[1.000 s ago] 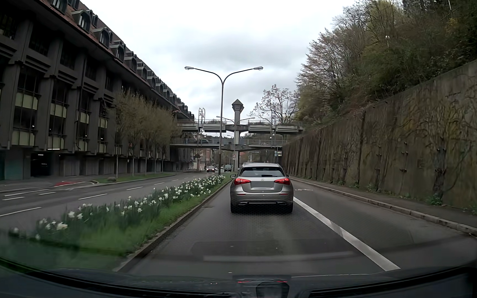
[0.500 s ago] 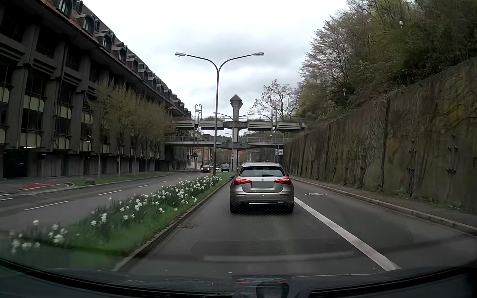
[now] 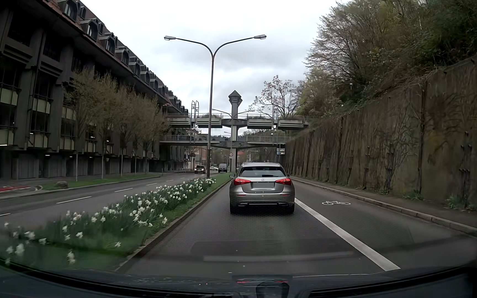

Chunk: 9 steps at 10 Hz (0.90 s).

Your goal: Follow the waypoints while adhering to traffic rules and regulations

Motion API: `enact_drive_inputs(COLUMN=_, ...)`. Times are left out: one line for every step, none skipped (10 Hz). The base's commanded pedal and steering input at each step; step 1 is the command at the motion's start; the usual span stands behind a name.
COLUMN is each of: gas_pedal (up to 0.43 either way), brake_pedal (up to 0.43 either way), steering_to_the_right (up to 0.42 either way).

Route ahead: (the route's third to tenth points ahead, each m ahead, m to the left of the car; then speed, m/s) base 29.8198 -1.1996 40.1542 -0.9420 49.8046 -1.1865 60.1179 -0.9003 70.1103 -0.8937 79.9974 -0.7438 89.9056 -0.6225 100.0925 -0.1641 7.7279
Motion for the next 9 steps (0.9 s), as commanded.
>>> enact_drive_inputs(gas_pedal=0.047, brake_pedal=0.000, steering_to_the_right=0.003)
enact_drive_inputs(gas_pedal=0.047, brake_pedal=0.000, steering_to_the_right=0.003)
enact_drive_inputs(gas_pedal=0.047, brake_pedal=0.000, steering_to_the_right=0.003)
enact_drive_inputs(gas_pedal=0.047, brake_pedal=0.000, steering_to_the_right=0.003)
enact_drive_inputs(gas_pedal=0.047, brake_pedal=0.000, steering_to_the_right=0.003)
enact_drive_inputs(gas_pedal=0.047, brake_pedal=0.000, steering_to_the_right=0.003)
enact_drive_inputs(gas_pedal=0.047, brake_pedal=0.000, steering_to_the_right=0.003)
enact_drive_inputs(gas_pedal=0.087, brake_pedal=0.000, steering_to_the_right=0.002)
enact_drive_inputs(gas_pedal=0.087, brake_pedal=0.000, steering_to_the_right=0.002)
